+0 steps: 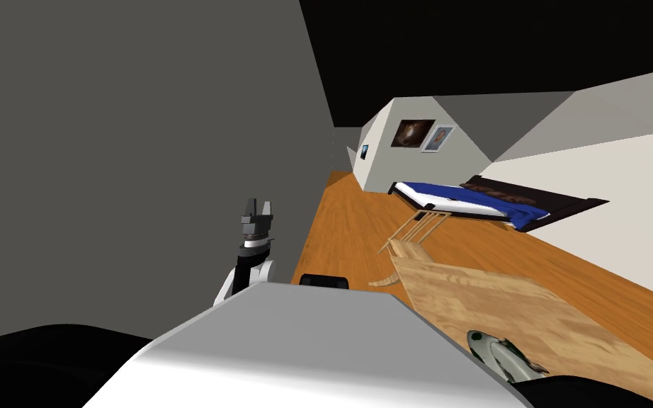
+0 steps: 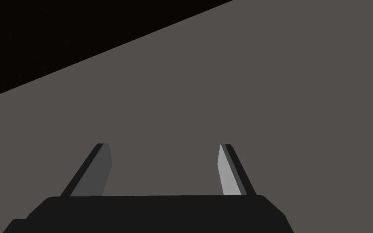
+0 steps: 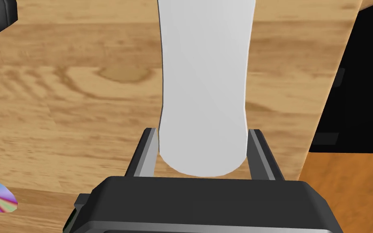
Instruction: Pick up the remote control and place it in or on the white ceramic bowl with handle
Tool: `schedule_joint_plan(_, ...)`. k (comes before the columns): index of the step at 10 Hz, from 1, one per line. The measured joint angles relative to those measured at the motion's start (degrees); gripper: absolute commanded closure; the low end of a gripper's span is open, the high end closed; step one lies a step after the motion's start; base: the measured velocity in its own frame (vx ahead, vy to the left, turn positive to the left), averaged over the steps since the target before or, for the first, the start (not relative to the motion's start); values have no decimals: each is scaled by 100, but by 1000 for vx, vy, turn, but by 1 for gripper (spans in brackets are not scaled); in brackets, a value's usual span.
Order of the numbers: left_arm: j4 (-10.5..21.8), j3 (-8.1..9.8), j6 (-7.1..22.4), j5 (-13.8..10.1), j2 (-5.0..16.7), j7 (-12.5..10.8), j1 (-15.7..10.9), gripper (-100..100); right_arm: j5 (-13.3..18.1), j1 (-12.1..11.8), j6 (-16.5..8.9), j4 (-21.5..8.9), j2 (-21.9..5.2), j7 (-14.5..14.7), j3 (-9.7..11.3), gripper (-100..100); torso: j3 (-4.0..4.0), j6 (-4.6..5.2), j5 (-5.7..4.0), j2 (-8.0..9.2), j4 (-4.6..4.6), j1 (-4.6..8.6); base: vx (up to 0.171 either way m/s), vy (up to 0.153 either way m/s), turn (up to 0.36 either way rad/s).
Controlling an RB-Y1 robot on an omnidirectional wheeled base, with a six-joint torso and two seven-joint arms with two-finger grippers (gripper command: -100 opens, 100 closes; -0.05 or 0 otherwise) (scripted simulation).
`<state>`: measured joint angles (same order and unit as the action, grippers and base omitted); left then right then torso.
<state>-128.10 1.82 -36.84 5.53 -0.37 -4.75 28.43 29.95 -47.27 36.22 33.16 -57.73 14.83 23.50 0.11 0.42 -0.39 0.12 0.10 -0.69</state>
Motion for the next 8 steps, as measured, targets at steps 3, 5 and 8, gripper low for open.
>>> schedule_joint_plan(3,0,1,0,0,2,0,0,0,23,214,239,-275,3,90,0,100,-5,-21,-19,-13,3,78,9,12,17)
schedule_joint_plan(5,0,2,0,0,2,0,0,0,-11,54,269,-408,-111,110,-58,100,-4,-12,-8,-7,-2,73,11,36,-30)
schedule_joint_plan(8,0,1,0,0,1,0,0,0,10,100,329,-687,-252,63,-57,100,-6,-18,-8,-14,1,60,16,48,-23)
